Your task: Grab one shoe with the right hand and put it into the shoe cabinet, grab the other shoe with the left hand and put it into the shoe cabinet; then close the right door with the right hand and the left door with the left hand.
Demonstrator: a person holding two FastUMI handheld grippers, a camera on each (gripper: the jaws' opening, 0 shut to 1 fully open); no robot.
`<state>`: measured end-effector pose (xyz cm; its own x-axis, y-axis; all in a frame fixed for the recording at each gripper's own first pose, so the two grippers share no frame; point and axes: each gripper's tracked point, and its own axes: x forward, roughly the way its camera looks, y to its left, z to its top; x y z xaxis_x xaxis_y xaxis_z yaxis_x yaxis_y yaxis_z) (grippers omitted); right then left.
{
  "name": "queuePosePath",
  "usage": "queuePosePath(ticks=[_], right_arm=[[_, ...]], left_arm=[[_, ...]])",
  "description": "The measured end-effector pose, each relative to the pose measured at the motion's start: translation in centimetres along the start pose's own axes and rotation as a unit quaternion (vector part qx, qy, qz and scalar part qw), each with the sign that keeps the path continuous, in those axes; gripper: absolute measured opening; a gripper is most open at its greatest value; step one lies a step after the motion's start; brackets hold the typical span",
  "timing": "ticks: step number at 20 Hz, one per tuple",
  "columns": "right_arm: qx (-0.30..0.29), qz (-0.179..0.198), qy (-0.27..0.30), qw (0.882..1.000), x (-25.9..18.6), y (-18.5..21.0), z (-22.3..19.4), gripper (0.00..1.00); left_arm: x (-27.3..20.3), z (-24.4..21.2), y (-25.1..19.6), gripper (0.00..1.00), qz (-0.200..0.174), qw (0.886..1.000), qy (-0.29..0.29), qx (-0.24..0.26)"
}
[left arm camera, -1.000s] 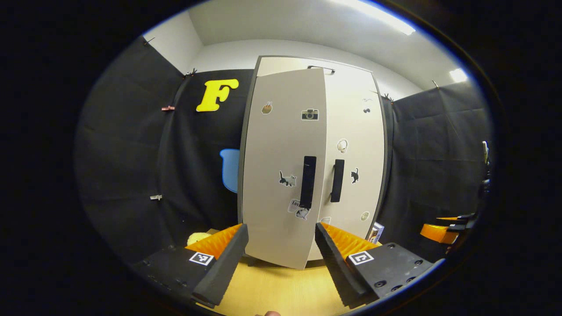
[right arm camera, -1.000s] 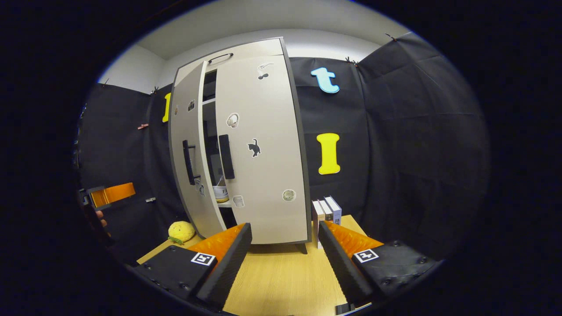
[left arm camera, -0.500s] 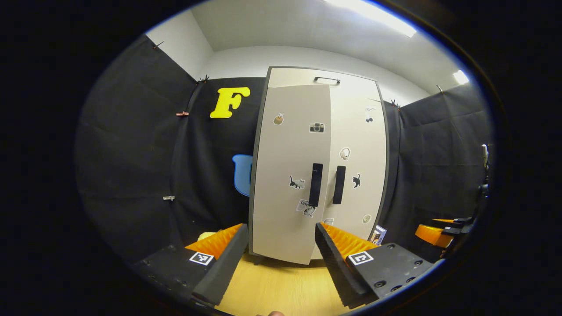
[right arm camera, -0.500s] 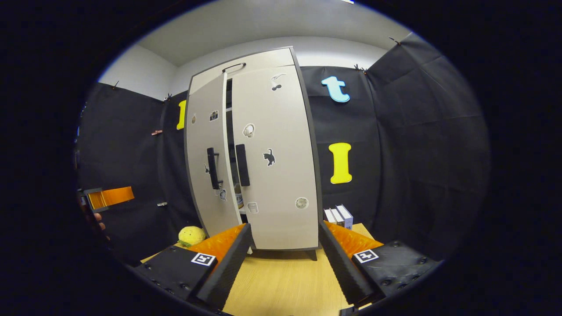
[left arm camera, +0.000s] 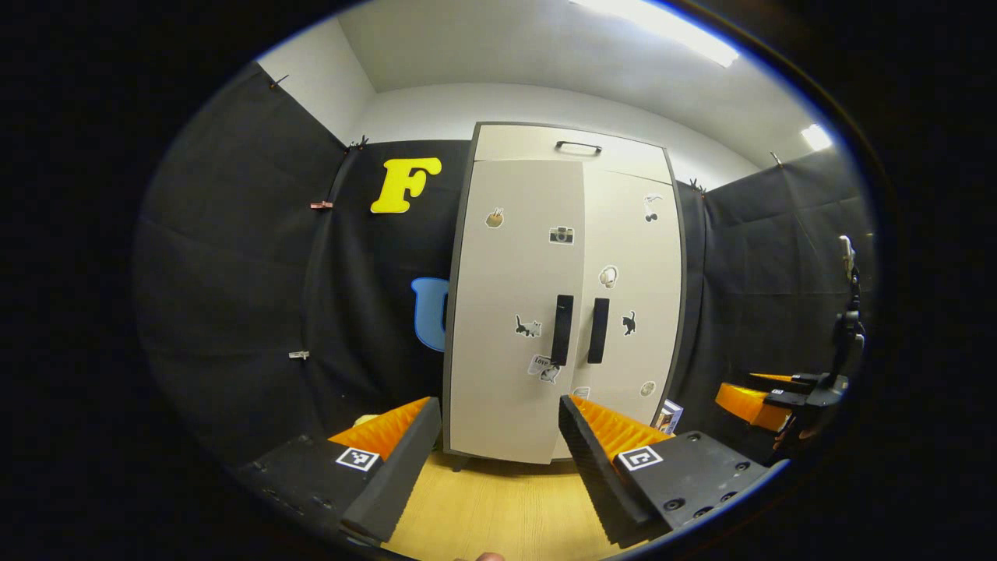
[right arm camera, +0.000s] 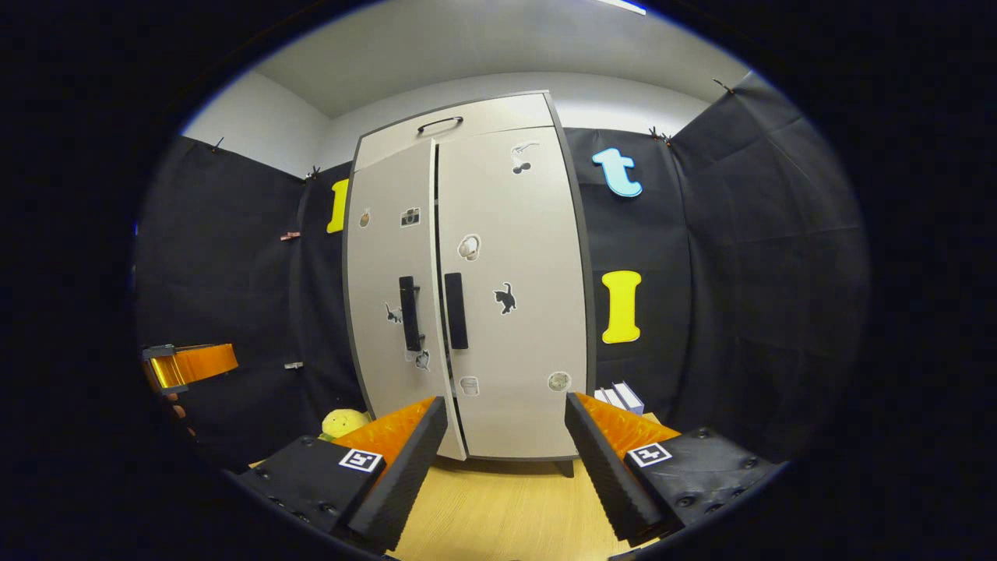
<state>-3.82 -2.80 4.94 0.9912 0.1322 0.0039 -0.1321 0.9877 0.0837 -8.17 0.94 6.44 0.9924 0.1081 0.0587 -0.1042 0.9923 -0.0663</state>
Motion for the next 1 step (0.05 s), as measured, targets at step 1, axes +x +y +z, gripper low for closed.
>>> queuePosePath(ticks=[1], right_arm=[[0.000,0.002,0.001,1.000,0.05,0.39,0.01,0.98]], left_arm=[[-0.02,0.04,0.27,0.95,0.001,1.000,-0.001,-0.002]])
